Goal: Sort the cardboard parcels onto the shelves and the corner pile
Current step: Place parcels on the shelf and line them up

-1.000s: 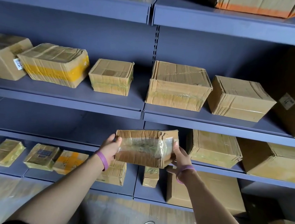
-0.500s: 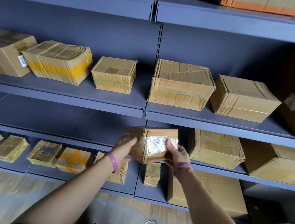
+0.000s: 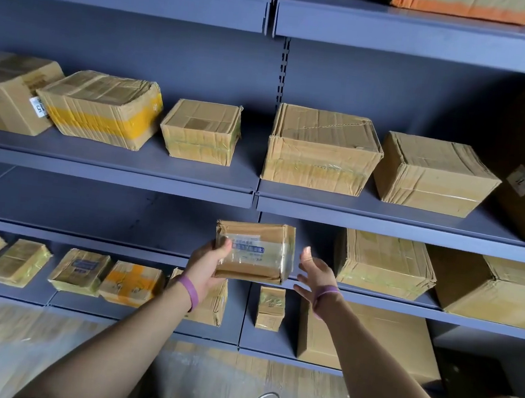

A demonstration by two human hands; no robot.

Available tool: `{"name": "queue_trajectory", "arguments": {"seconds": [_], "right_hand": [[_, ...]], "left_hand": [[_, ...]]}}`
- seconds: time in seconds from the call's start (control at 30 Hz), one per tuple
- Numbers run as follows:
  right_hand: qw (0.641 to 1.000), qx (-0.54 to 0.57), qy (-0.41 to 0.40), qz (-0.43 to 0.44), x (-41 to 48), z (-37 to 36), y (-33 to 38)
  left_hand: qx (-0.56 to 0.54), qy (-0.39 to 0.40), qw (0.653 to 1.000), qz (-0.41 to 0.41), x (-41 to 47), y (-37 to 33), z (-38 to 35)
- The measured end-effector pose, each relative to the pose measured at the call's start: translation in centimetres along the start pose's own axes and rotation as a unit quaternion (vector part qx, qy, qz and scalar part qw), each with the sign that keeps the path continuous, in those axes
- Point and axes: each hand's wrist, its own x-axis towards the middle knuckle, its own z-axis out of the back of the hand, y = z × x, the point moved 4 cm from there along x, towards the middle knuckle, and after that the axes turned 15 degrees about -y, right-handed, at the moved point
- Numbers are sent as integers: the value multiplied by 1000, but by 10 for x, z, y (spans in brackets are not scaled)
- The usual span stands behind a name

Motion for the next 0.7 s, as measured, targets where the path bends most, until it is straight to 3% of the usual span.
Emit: {"name": "queue_trajectory", "arguments": {"seconds": [0.23, 0.37, 0.5, 0.7], "right_hand": [[999, -41, -14, 1, 5, 5, -6], [997, 60, 27, -50, 4, 4, -11], [990, 117, 3, -72, 9, 9, -9], [993, 101, -50, -28, 15, 8, -6]], "left_hand": [[-6, 29, 998, 56, 2, 1, 6], [-23, 23, 998, 56, 1, -3, 9], [-43, 22, 996, 78, 5, -1, 11], [62, -38, 997, 35, 8, 6, 10]]}}
